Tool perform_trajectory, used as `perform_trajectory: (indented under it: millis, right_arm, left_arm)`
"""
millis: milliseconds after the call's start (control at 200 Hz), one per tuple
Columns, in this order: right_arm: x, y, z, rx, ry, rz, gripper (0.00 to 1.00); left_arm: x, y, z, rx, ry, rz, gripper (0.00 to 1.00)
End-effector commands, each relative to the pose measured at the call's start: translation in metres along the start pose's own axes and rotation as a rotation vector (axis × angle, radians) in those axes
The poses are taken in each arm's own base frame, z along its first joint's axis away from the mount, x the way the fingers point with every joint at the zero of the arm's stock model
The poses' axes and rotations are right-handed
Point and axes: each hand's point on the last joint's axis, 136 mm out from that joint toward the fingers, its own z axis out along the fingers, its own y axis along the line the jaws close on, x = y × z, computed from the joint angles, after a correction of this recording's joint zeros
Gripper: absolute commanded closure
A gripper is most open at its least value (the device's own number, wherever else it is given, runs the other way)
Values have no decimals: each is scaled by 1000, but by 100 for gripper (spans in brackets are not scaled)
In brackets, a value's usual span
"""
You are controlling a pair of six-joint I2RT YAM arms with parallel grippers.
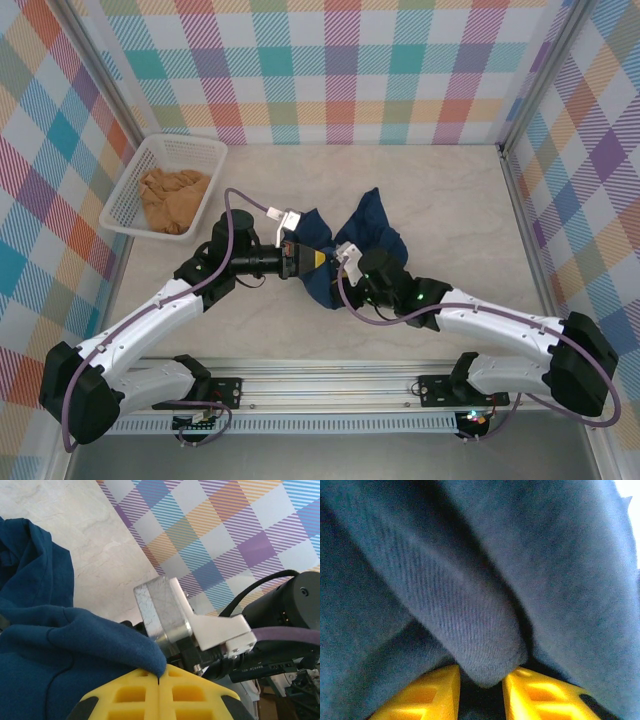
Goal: Fold the inside-out t-shirt
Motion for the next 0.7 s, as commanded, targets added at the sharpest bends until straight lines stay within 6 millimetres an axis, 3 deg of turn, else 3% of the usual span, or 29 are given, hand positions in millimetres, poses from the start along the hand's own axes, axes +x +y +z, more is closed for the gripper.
perform_trajectory:
  millis: [0, 140, 225, 475, 700]
  right_arm:
    - [-32, 7, -2, -39, -89, 0, 73]
    - [-37, 15, 1, -91, -90, -3, 90]
    - [-37, 18, -7, -118, -90, 8, 100]
    - [-49, 34, -65, -375, -86, 112, 100]
    - [-83, 41, -87, -588, -154, 227, 100]
  left_arm:
    - [-11, -12, -7, 19, -35, 37, 100]
    - [-12, -10, -8, 1, -43, 41, 100]
    - [-13, -2, -10, -44, -56, 40, 100]
    - [-21, 45, -25, -282, -121, 21, 100]
    - [-20, 64, -24, -358, -122, 23, 100]
